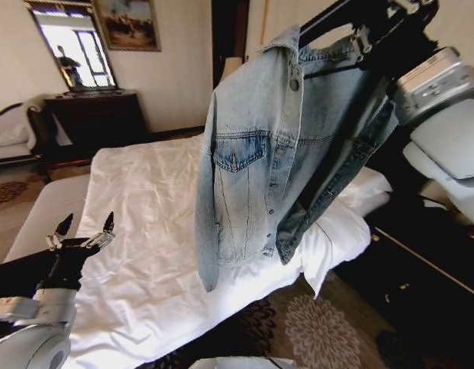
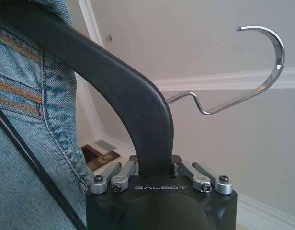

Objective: Pick up the clothes from the bed and hang them on the clothes hanger.

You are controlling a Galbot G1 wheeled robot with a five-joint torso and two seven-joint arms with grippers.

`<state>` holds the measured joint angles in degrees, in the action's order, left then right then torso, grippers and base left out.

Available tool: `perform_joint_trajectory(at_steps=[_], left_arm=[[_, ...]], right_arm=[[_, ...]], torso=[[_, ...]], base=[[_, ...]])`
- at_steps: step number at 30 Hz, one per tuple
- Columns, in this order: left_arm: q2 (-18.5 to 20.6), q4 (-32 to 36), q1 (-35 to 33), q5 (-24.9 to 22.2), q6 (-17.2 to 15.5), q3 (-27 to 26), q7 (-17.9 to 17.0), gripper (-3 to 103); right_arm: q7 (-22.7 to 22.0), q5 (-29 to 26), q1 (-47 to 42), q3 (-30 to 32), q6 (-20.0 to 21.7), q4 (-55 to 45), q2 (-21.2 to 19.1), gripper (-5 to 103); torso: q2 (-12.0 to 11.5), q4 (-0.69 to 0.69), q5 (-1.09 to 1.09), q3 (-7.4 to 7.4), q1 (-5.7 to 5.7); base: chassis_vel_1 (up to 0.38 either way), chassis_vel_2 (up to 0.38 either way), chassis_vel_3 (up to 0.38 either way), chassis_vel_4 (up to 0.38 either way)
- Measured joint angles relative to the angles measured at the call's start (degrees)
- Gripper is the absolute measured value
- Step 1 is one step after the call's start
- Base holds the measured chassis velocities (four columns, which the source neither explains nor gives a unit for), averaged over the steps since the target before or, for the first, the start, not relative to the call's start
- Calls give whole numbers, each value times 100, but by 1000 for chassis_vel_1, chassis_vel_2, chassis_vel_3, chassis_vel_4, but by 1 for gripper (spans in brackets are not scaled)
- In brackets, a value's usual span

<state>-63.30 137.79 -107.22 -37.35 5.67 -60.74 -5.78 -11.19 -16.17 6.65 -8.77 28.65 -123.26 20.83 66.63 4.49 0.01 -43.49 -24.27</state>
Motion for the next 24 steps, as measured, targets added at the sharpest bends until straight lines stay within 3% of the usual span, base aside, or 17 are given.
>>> perform_joint_trajectory(at_steps=[10,24], left_arm=[[9,2,-9,22,-16,25,-7,100],[25,-4,34,55,-63,99,-19,100]], right_arm=[[0,108,-926,619,10,-255,-121,25],[-2,118,-927,645,20,-299,-156,25]], torso=[[95,1,0,-57,-48],[208,2,0,-113,-91]], base=[[-75,-169,-185,-76],[-128,-116,-122,-134]])
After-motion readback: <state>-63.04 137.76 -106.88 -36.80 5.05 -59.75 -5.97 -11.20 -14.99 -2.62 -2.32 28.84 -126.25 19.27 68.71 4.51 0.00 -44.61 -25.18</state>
